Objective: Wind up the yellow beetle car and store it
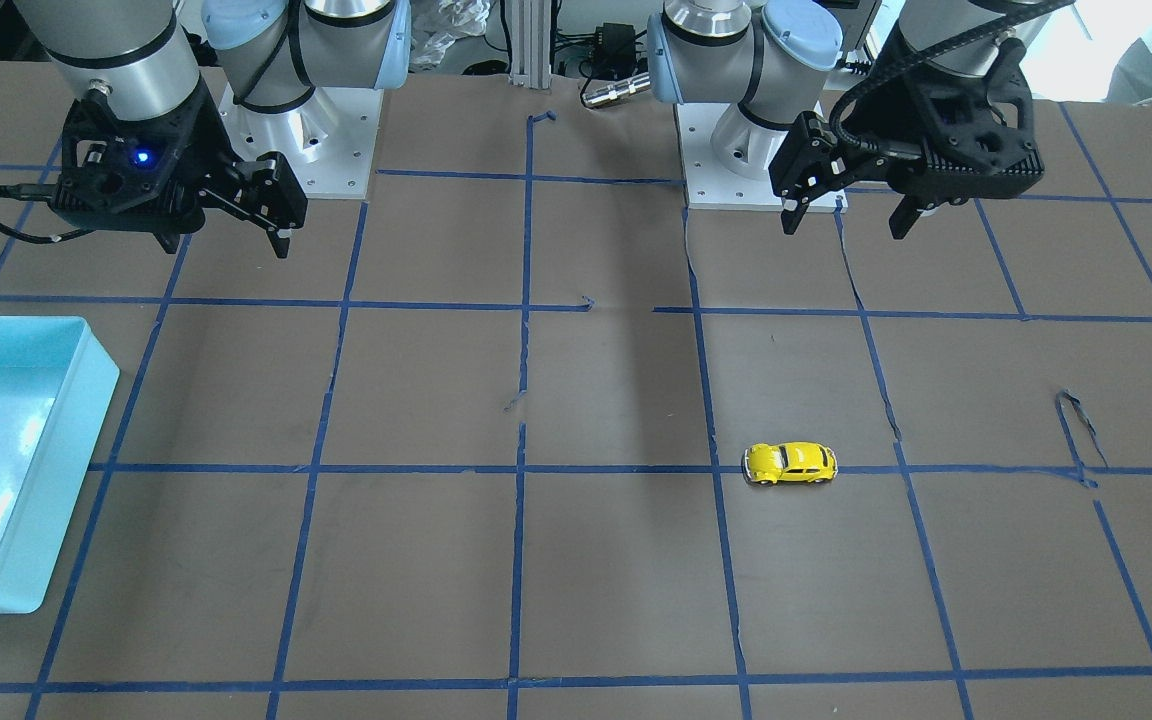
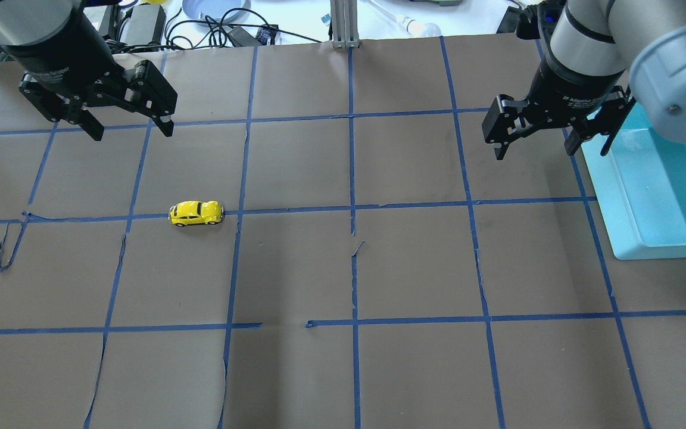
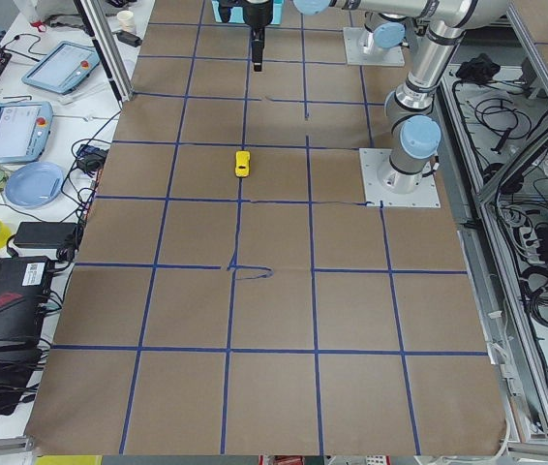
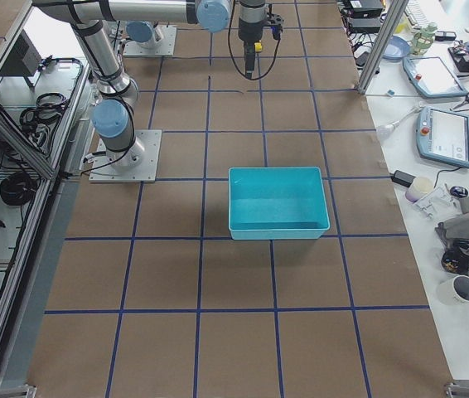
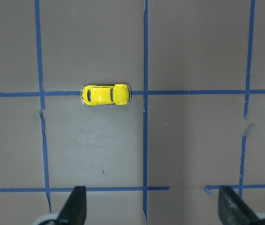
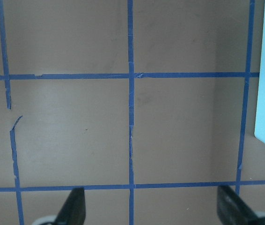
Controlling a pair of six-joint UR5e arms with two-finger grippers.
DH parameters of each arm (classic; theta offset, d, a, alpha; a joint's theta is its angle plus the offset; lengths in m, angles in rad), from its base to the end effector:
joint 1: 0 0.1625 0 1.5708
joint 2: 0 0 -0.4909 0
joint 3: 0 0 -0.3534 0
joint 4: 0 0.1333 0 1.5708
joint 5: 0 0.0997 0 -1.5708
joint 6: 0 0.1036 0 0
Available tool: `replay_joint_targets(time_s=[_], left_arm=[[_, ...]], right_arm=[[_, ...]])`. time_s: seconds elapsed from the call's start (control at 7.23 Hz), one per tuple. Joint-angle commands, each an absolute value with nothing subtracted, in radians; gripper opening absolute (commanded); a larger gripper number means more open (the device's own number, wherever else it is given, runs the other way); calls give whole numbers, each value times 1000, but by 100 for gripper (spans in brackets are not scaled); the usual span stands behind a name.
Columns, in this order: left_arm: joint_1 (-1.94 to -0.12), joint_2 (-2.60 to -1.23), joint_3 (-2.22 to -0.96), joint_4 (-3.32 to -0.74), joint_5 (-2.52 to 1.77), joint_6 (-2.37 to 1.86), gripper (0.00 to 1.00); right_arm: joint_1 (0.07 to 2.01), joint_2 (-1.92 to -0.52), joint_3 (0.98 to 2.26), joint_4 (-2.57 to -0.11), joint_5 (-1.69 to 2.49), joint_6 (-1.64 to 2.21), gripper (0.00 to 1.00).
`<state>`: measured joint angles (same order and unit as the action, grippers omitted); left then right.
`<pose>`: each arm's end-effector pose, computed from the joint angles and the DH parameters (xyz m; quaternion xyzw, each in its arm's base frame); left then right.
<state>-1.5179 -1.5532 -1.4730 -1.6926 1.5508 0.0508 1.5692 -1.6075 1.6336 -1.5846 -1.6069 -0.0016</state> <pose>-0.1118 -0.4480 0.5898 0.0011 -0.9999 -0.0027 0.0101 0.1289 -0.4339 0.5391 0.0001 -0.9998 -0.0062 0.0180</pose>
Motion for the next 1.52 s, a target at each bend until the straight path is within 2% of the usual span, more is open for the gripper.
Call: replay_joint_targets(time_s=[0.0, 1.38], left_arm=[[-1516, -1554, -1473, -1694, 1552, 57, 100], [-1519, -1571, -1476, -1690, 1551, 54, 100]], right_arm=[[1569, -1608, 1635, -1585, -1600, -2, 100], [1571, -1608, 1635, -1594, -1589, 6, 100]])
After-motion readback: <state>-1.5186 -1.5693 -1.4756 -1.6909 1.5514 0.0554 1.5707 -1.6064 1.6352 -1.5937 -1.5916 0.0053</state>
